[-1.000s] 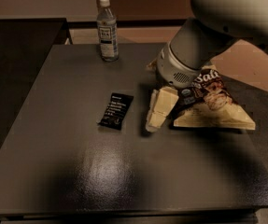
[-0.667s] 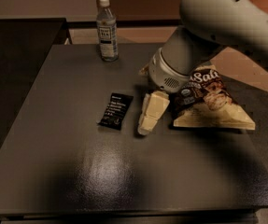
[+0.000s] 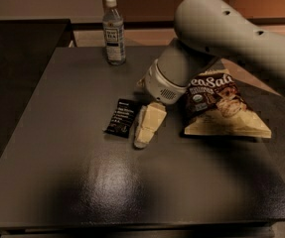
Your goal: Pick rxbar chocolate
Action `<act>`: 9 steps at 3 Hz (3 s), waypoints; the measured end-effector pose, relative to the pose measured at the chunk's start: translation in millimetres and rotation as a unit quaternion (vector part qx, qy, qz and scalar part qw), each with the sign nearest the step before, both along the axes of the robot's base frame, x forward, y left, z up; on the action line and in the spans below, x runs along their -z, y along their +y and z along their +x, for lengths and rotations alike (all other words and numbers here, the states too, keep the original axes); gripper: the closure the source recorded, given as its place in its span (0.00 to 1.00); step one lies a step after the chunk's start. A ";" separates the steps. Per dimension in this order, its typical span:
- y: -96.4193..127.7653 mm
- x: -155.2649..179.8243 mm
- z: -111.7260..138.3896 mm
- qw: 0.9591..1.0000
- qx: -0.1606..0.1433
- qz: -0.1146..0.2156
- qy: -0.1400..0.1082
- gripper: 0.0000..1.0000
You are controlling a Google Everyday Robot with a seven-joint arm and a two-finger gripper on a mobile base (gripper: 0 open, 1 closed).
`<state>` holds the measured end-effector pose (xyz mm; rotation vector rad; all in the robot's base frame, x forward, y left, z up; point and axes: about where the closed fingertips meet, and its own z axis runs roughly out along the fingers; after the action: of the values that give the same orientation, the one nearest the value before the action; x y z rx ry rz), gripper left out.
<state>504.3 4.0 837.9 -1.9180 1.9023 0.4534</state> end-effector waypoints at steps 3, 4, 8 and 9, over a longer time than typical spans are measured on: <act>26.6 15.0 -1.8 1.000 -0.016 0.011 0.021 0.00; 32.5 17.7 -1.8 0.999 -0.021 0.015 0.027 0.18; 37.0 8.5 -3.0 0.999 -0.025 0.020 0.030 1.00; 41.3 -16.7 -4.2 0.998 -0.032 0.040 0.020 1.00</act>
Offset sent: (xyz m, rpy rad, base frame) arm 0.0006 0.0301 -0.0200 0.0271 0.0537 0.0340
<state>500.0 45.3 854.5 -1.9366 1.8226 0.5818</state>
